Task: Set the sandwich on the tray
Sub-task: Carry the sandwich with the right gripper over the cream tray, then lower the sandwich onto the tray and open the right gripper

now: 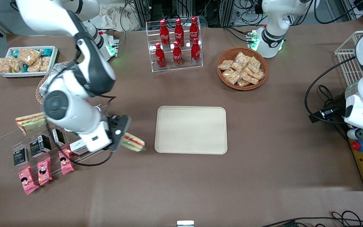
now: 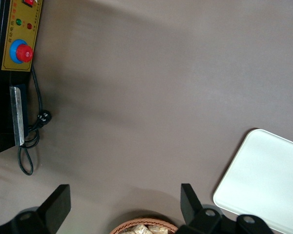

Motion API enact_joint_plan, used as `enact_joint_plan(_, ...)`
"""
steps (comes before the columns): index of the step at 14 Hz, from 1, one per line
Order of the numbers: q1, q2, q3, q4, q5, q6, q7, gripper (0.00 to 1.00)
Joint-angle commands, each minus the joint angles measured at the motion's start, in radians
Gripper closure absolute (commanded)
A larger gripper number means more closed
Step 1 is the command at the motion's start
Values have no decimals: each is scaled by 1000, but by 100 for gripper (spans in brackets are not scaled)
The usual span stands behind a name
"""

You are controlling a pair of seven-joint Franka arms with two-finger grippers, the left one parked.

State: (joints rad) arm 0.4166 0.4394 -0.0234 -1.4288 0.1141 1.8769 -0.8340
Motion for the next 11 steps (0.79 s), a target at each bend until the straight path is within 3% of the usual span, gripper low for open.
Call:
enact_joint_plan(1,48,48,-3,24,6,77,125,73)
enact_joint_plan(11,247,283,-9,68,-39,337,148,73)
